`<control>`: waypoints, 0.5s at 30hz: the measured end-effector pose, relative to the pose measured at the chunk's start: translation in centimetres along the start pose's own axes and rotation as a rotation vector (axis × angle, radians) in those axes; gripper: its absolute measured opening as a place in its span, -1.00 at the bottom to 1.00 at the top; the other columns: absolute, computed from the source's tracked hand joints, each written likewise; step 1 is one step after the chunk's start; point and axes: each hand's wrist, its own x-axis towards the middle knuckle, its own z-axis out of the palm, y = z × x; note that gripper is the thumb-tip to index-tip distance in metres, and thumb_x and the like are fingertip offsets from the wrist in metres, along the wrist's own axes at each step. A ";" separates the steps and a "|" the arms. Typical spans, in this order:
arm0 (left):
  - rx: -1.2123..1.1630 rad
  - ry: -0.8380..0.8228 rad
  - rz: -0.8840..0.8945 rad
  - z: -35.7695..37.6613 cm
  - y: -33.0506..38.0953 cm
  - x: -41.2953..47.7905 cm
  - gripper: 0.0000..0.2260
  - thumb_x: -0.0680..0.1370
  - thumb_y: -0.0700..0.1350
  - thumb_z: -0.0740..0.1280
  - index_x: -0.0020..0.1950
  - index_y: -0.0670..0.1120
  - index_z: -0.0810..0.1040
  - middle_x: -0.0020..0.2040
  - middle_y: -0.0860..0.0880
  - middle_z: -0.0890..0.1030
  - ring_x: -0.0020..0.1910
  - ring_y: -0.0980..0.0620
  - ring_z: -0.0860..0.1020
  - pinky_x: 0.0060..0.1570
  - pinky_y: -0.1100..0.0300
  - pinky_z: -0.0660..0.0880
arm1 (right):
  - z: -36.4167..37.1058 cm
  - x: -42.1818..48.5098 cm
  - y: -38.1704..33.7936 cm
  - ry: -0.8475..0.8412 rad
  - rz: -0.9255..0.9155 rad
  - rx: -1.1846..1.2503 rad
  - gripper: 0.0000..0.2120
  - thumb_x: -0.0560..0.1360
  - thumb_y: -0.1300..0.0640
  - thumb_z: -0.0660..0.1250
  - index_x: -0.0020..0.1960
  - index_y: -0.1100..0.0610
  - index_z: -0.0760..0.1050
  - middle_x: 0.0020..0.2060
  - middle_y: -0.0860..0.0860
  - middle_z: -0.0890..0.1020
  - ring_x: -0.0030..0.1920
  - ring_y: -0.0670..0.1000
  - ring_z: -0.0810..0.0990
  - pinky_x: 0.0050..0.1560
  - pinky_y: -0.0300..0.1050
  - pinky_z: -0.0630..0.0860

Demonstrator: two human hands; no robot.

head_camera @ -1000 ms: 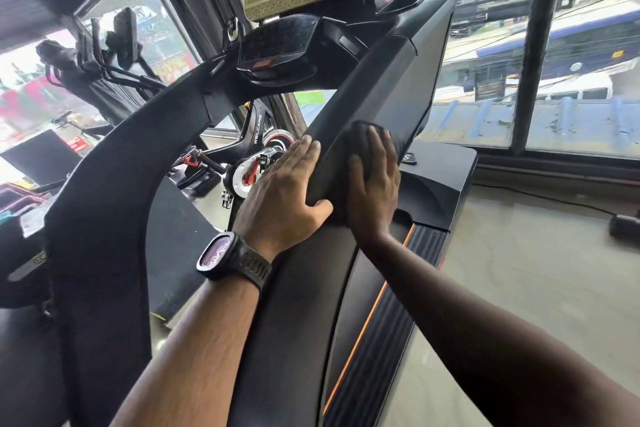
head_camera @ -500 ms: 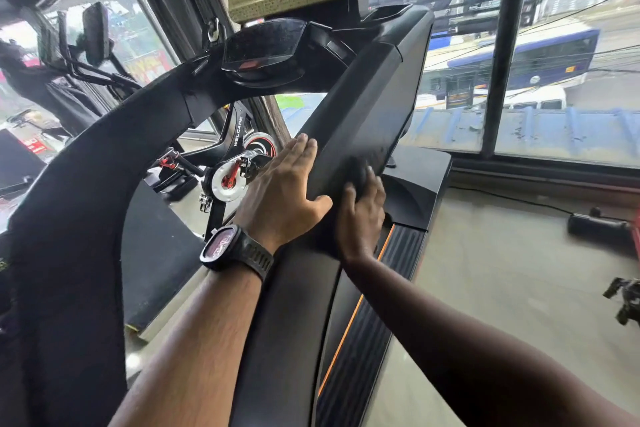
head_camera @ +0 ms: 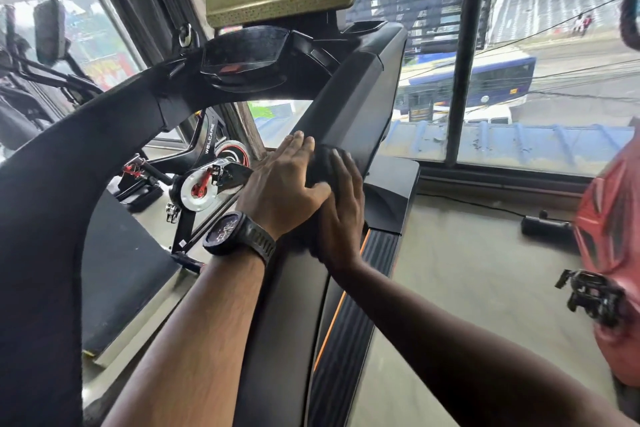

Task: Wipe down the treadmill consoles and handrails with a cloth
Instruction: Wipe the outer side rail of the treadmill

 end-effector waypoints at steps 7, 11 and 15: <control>0.021 -0.033 0.006 0.1 0.1 0.2 -0.19 0.40 0.14 0.16 0.62 -0.12 0.14 0.63 -0.10 0.11 0.61 0.03 0.05 0.58 0.08 0.04 | 0.7 3.0 0.7 0.096 0.113 0.018 -0.48 0.58 -0.06 0.14 0.54 -0.12 0.37 0.54 -0.11 0.35 0.53 -0.09 0.29 0.48 0.14 0.30; -0.016 -0.032 0.017 0.0 0.0 0.3 -0.21 0.41 0.12 0.16 0.63 -0.10 0.13 0.63 -0.09 0.12 0.62 0.03 0.04 0.58 0.02 0.08 | 0.4 4.1 1.0 0.022 -0.099 -0.072 -0.52 0.59 -0.03 0.18 0.50 -0.05 0.42 0.55 -0.06 0.34 0.55 -0.01 0.28 0.47 0.17 0.30; 0.018 -0.062 0.001 0.1 0.1 0.3 -0.19 0.42 0.13 0.14 0.64 -0.11 0.08 0.65 -0.07 0.05 0.62 0.07 -0.02 0.59 0.05 0.01 | 0.3 5.1 1.9 0.076 0.118 -0.067 -0.49 0.61 -0.12 0.09 0.56 -0.19 0.30 0.56 -0.14 0.30 0.56 -0.09 0.23 0.49 0.15 0.26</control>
